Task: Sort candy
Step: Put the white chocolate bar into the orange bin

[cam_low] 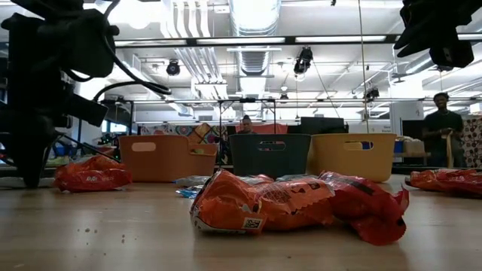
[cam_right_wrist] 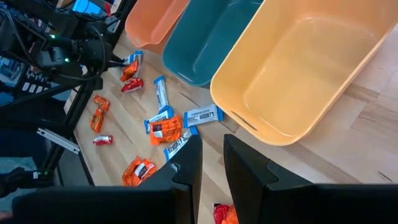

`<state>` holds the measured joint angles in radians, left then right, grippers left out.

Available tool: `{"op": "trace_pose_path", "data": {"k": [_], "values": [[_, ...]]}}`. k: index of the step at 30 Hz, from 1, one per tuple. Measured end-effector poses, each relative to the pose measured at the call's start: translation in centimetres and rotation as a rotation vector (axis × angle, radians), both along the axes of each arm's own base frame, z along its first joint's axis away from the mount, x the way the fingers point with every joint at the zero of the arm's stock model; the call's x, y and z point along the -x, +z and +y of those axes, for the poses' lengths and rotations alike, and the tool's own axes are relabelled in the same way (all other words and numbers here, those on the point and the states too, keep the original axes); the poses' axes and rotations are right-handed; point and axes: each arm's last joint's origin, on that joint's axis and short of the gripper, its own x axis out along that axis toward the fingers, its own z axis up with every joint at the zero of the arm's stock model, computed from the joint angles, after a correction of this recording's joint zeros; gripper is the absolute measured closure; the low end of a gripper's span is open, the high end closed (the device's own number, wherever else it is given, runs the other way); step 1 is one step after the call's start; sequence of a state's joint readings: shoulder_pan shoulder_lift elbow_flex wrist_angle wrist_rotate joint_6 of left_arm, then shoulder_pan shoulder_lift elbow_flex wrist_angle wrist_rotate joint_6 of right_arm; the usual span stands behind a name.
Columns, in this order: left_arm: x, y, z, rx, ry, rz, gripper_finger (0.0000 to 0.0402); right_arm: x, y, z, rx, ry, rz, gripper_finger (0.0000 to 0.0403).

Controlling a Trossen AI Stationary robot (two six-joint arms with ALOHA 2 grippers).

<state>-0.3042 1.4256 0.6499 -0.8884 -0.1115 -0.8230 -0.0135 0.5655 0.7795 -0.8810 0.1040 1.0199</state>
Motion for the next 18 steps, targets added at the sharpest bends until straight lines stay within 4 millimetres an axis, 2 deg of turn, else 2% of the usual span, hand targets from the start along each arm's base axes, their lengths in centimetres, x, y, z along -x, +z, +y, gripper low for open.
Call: {"op": "trace_pose_path", "data": {"k": [3, 12, 15, 18], "values": [[-0.2, 0.5, -0.1, 0.028, -0.004, -0.009, 0.0398, 0.0, 0.0, 0.0, 0.002, 0.001, 0.0, 0.0344], [-0.6, 4.0, -0.4, 0.11, -0.016, -0.153, 0.0401, 0.0, 0.0, 0.0, 0.01, 0.008, 0.001, 0.0344], [-0.8, 6.1, -0.5, 0.159, -0.051, -0.24, 0.0401, 0.0, 0.0, 0.0, 0.01, 0.007, -0.002, 0.0344], [-1.3, 9.3, -0.7, 0.192, -0.111, -0.367, 0.0401, -0.1, 0.0, 0.0, 0.012, 0.009, -0.003, 0.0344]]}}
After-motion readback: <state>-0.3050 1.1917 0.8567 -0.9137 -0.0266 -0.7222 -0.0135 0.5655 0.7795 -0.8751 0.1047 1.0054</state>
